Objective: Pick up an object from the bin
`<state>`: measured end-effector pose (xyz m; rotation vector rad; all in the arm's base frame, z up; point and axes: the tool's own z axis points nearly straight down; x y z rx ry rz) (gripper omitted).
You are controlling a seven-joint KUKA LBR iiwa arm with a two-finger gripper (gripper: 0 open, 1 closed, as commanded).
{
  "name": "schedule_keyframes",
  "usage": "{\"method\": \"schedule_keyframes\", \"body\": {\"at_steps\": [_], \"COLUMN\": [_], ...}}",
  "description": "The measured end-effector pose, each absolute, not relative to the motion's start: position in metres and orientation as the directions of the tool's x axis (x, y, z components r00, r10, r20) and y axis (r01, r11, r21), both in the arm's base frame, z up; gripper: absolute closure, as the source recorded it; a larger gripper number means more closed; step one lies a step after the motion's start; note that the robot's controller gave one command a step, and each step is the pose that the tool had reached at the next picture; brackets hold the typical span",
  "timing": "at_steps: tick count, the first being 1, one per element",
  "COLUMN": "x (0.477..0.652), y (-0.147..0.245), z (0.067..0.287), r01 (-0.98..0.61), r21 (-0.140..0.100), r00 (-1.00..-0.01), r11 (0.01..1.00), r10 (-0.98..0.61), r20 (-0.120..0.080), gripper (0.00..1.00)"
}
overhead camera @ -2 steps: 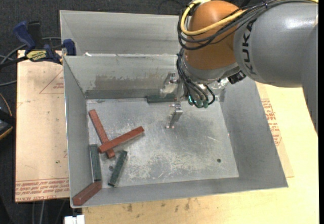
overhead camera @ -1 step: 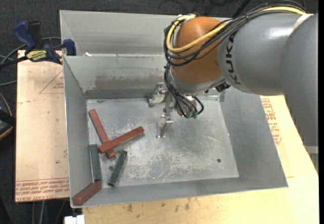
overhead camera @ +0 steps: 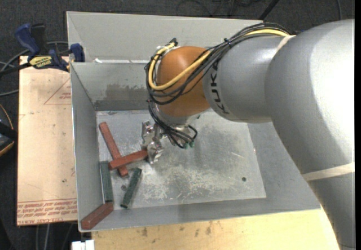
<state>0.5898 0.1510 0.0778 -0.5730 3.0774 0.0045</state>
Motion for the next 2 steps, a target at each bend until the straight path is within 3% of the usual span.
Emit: {"method": "schedule_keyframes", "body": {"at_steps": [1,2], "x": [0.590,0.594], "y": [0.151,0.180], "z": [0.078,0.217], "r01": [-0.359,-0.653], "r21": [0.001,0.001], "r00": [-0.933,-0.758], "r11": [0.933,0.758], "r10": [-0.359,-0.653], "r20": [-0.012,-0.002], "gripper": [1.00,1.00]}}
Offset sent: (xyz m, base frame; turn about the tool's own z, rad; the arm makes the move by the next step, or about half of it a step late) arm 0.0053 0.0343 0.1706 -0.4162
